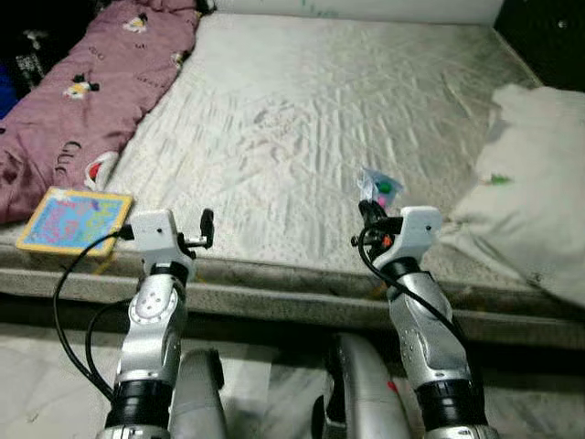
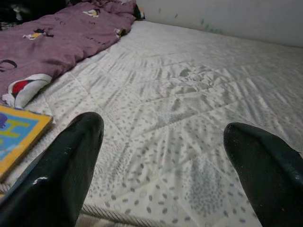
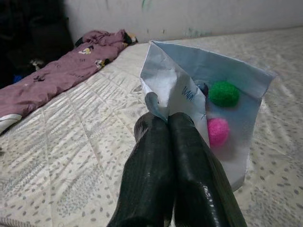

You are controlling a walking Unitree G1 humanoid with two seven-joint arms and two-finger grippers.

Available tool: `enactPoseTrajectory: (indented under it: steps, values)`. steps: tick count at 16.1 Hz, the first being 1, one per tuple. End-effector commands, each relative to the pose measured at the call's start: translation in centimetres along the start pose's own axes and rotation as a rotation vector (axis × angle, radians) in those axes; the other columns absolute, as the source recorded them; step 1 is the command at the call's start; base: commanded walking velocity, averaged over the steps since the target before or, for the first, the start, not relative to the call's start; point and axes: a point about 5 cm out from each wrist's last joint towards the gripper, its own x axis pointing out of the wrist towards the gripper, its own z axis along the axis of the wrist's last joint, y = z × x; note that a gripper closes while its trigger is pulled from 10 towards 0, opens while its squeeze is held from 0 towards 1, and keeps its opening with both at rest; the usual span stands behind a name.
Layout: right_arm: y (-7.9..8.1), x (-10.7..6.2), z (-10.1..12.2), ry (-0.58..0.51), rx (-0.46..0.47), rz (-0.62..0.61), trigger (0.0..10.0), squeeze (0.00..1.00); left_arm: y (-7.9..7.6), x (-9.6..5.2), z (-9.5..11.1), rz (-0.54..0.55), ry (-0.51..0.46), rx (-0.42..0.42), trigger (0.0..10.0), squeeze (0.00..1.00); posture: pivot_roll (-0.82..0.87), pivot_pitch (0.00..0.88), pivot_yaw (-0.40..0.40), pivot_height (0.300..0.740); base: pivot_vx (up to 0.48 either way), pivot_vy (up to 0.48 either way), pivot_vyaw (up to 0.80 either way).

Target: Clean up the room

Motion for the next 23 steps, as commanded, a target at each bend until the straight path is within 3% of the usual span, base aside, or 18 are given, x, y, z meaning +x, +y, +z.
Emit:
enactPoseTrajectory:
  steps: [1,9,14,17,23]
  values:
    - [0.3,0.1,0.5,-0.013,0.009,0.009,10.0,0.0,0.1,0.0,0.2,-0.009,-0.003,0.01,10.0,0.0,0.03,0.007,-0.014,0.666,0.0,0.0,0.0]
    - [-0.1,-0.1,0.5,0.001,-0.001,-0.008,10.0,0.0,0.1,0.0,0.2,-0.006,-0.001,0.023,10.0,0.0,0.03,0.007,-0.017,0.74,0.0,0.0,0.0]
    - [-0.2,-0.1,0.4,0.002,-0.007,-0.016,10.0,0.0,-0.1,0.1,0.2,-0.012,-0.005,0.046,10.0,0.0,0.03,0.002,-0.014,0.74,0.0,0.0,0.0]
    - [-0.4,-0.1,0.3,0.008,-0.007,-0.023,10.0,0.0,-0.2,0.2,0.1,-0.022,-0.002,0.019,10.0,0.0,0.03,0.0,-0.013,0.74,0.0,0.0,0.0]
    - [-0.6,0.0,0.1,0.023,-0.002,-0.037,10.0,0.0,-0.4,0.3,0.1,-0.033,0.002,0.004,10.0,0.0,0.03,0.0,-0.013,0.74,0.0,0.0,-0.74]
